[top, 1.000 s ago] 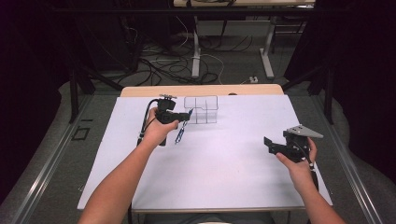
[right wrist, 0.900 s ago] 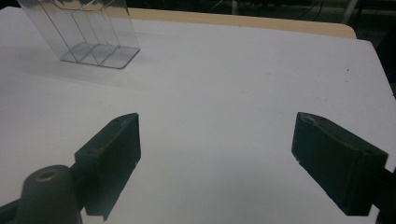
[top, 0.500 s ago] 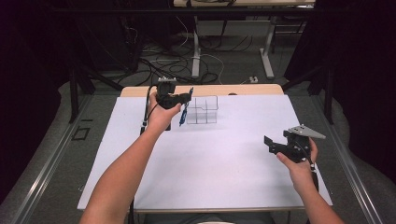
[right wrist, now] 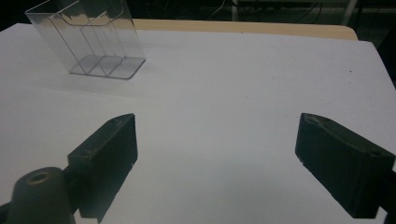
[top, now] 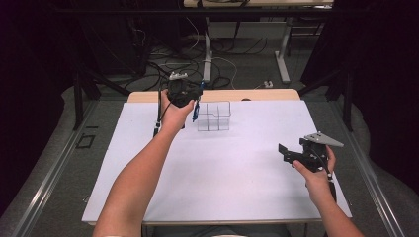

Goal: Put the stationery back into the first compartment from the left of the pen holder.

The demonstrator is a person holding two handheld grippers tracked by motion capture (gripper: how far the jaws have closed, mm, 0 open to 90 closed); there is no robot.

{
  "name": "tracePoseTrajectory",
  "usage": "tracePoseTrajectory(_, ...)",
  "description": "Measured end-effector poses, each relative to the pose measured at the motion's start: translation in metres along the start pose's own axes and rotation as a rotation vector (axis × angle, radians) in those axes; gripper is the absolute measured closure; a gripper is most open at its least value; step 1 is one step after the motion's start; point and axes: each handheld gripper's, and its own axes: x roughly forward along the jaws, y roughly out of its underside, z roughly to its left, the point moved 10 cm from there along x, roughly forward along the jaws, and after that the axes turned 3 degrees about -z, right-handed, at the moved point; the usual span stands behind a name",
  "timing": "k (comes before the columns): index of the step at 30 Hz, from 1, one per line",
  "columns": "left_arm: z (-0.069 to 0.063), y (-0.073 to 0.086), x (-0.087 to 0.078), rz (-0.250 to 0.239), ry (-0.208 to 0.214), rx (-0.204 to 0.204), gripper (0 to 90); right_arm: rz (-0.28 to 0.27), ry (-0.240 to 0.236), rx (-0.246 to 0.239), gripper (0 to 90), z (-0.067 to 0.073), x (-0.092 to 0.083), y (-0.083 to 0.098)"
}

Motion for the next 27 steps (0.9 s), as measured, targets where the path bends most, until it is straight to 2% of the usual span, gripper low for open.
tracePoseTrajectory(1, 0.000, -0.001, 0.001, -0.007, -0.002, 0.002, 79.8, 0.004, 0.000, 0.007, 9.3, 0.002, 0.001, 0.001)
tracePoseTrajectory(7, 0.004, -0.008, 0.009, -0.032, -0.017, 0.020, 79.8, -0.001, 0.003, -0.019, 0.0, 0.007, 0.000, -0.001)
tracePoseTrajectory(10, 0.004, -0.012, 0.013, -0.053, -0.019, 0.028, 79.8, -0.015, -0.010, -0.017, 0.0, 0.011, 0.000, -0.003)
tracePoseTrajectory(14, 0.005, -0.015, 0.017, -0.077, -0.033, 0.032, 79.8, -0.031, 0.003, -0.014, 0.0, 0.009, 0.001, -0.004)
tracePoseTrajectory(17, 0.006, -0.015, 0.020, -0.089, -0.035, 0.035, 79.7, -0.035, 0.016, 0.006, 0.0, 0.008, 0.000, -0.004)
tracePoseTrajectory(18, 0.006, -0.015, 0.022, -0.093, -0.036, 0.042, 79.8, -0.030, 0.021, -0.002, 0.0, 0.006, 0.000, -0.004)
tracePoseTrajectory(22, 0.006, -0.016, 0.024, -0.106, -0.044, 0.056, 79.8, -0.042, 0.011, 0.004, 0.0, 0.007, 0.000, -0.004)
tracePoseTrajectory(24, 0.008, -0.017, 0.025, -0.119, -0.051, 0.059, 79.8, -0.026, 0.006, 0.002, 0.0, 0.007, -0.001, -0.002)
tracePoseTrajectory(27, 0.011, -0.018, 0.027, -0.138, -0.056, 0.051, 79.7, -0.036, 0.005, 0.004, 0.0, 0.007, 0.000, -0.002)
